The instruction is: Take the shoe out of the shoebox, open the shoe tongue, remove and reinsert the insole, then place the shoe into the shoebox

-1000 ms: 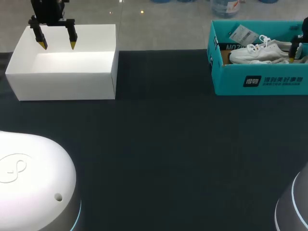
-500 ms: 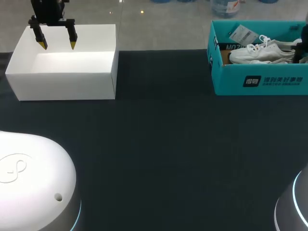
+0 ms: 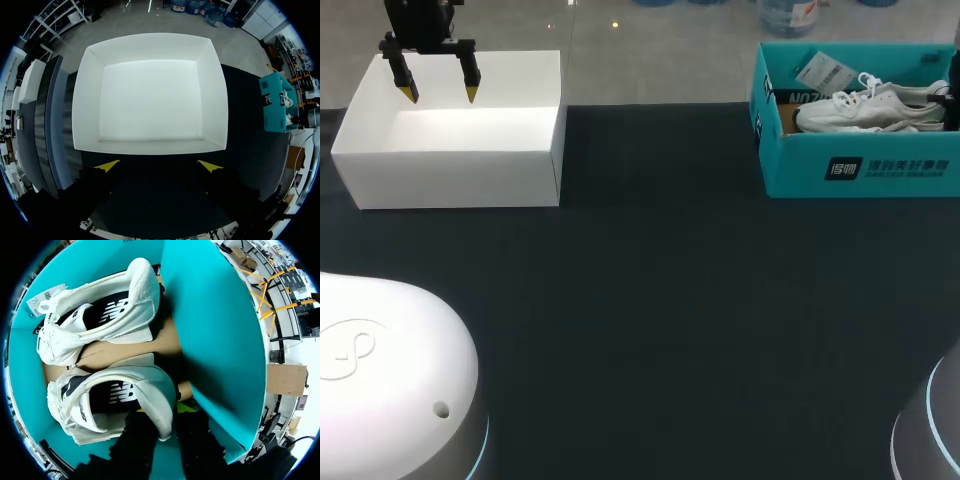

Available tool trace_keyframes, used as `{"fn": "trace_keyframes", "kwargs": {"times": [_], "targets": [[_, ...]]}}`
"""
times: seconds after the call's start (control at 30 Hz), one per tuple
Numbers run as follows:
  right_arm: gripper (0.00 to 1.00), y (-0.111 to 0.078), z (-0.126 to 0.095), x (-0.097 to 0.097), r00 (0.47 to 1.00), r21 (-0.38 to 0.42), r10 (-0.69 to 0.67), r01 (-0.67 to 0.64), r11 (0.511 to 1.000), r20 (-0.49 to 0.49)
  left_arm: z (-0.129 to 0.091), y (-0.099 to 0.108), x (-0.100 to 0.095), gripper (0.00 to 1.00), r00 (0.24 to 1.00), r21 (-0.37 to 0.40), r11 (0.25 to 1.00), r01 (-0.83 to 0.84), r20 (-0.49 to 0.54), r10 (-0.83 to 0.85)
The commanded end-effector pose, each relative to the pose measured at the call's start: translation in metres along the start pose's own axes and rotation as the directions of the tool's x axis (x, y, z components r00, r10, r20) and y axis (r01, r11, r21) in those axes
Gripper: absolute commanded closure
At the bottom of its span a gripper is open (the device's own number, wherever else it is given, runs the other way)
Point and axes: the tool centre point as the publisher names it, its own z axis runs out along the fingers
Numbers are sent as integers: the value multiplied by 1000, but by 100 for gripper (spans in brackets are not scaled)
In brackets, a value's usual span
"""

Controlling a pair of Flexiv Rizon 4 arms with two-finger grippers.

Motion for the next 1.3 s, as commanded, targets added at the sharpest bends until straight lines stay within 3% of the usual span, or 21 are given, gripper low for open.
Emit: {"fn": "trace_keyframes", "kwargs": {"times": [0.03,0.23,0.87,1.3], "targets": [[100,-2,-19,-5,1000,16,21,-21,1000,5,0,0,0,0,1000,0,1000,0,0,0],[100,-5,-55,-9,999,5,52,-52,999,2,0,0,0,0,1000,0,1000,0,0,0],[100,7,-148,8,995,-44,101,-102,994,-26,0,0,0,0,1000,0,1000,0,0,0],[100,10,-183,19,994,-34,112,-112,993,-1,0,0,0,0,1000,0,1000,0,0,0]]}}
